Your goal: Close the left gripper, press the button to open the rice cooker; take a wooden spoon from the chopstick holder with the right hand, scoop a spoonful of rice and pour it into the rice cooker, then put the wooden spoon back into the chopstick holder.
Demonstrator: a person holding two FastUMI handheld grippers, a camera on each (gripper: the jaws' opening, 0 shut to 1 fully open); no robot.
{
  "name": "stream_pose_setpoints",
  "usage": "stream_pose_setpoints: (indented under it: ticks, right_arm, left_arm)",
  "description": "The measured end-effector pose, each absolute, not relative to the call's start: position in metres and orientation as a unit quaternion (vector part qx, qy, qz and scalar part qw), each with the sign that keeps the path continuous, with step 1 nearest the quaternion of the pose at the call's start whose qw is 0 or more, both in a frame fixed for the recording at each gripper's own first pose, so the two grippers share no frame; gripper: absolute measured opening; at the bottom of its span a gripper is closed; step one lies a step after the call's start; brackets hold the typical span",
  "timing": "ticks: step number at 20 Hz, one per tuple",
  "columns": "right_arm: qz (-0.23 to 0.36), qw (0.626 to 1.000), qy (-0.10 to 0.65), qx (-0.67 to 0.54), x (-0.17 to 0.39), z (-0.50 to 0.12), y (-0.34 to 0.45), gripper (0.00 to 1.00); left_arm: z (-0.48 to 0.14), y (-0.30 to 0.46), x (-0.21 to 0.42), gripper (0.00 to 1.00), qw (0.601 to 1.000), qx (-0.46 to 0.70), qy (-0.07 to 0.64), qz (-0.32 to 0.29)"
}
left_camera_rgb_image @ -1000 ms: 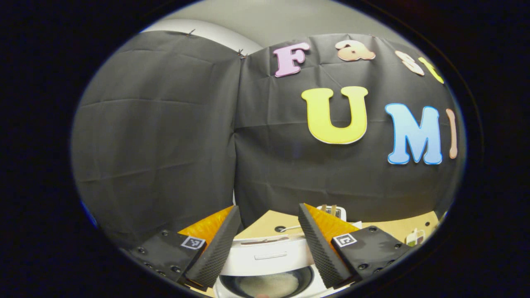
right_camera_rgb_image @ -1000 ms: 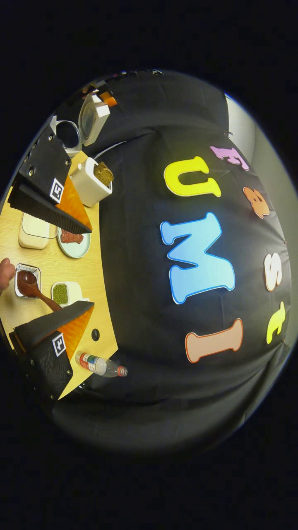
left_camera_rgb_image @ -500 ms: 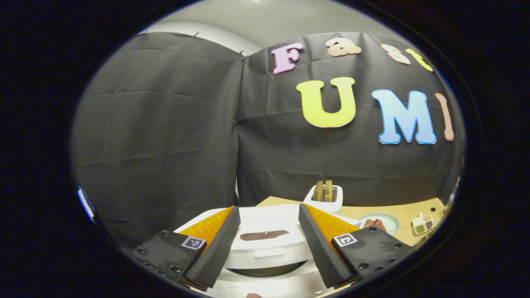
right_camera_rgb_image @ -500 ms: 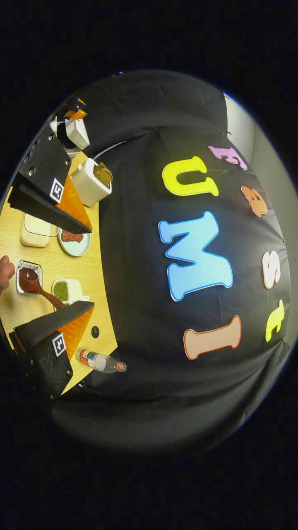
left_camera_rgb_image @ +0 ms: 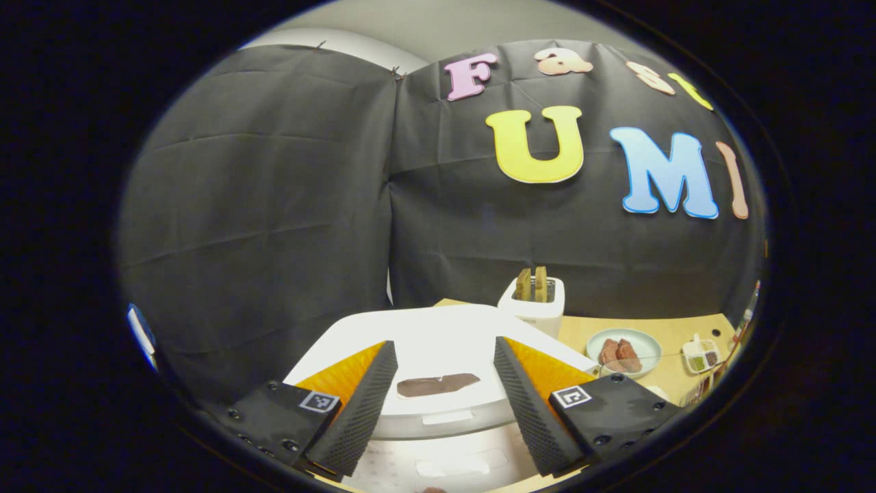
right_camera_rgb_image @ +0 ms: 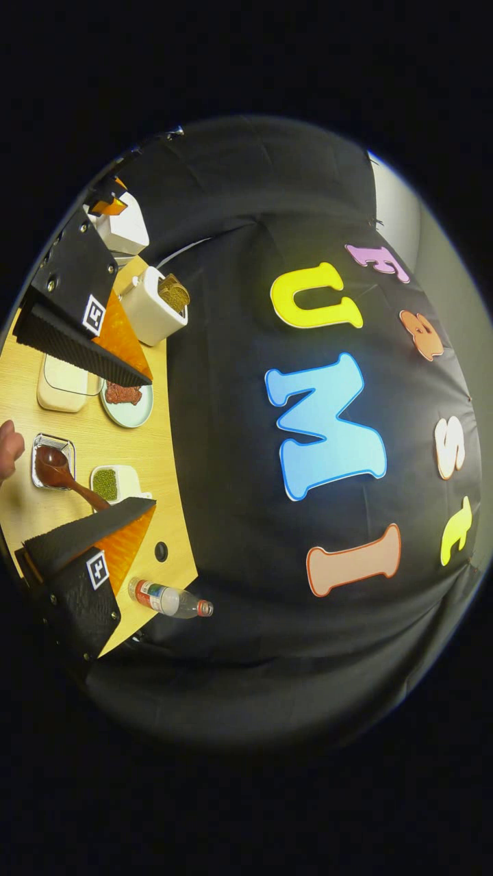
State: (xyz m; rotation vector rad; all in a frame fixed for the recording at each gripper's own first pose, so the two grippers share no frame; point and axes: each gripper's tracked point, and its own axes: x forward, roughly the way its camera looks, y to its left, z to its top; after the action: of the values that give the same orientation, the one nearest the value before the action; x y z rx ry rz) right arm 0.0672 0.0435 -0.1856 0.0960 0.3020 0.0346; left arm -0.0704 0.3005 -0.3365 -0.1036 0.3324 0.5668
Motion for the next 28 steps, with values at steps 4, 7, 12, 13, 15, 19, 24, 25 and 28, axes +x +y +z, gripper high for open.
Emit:
stream_pose_setpoints:
  ticks: [4,7,12,13,15,19,24,25,28]
  right_arm:
    - [0.016,0.985,0.161,0.063,0.064,-0.192,0.044,0.98]
    - [0.017,0.984,0.166,0.068,0.061,-0.196,0.045,0.99]
    - [0.023,0.982,0.172,0.080,0.056,-0.200,0.050,0.98]
    - [0.024,0.981,0.173,0.081,0.055,-0.201,0.050,0.98]
    - [0.026,0.981,0.172,0.082,0.053,-0.201,0.051,0.98]
    - [0.024,0.987,0.147,0.067,0.049,-0.180,0.042,0.98]
    - [0.004,0.996,0.081,0.029,0.043,-0.122,0.026,0.98]
    - [0.003,0.998,0.060,0.023,0.041,-0.103,0.028,0.98]
    - [-0.001,1.000,0.029,0.011,0.034,-0.061,0.026,0.98]
  left_arm:
    - [-0.368,0.289,-0.083,1.00,0.939,-0.066,0.217,0.259]
    - [-0.367,0.286,-0.084,1.00,0.937,-0.067,0.226,0.257]
    - [-0.370,0.279,-0.086,1.00,0.935,-0.088,0.250,0.236]
    - [-0.368,0.278,-0.086,1.00,0.937,-0.085,0.246,0.232]
    - [-0.363,0.278,-0.086,1.00,0.944,-0.072,0.236,0.221]
    - [-0.338,0.265,-0.088,1.00,0.950,-0.082,0.218,0.208]
    - [-0.214,0.219,-0.048,0.97,0.982,-0.032,0.115,0.149]
    - [-0.187,0.201,-0.037,1.00,0.987,-0.027,0.097,0.126]
    - [-0.118,0.151,-0.012,0.98,0.995,-0.015,0.060,0.074]
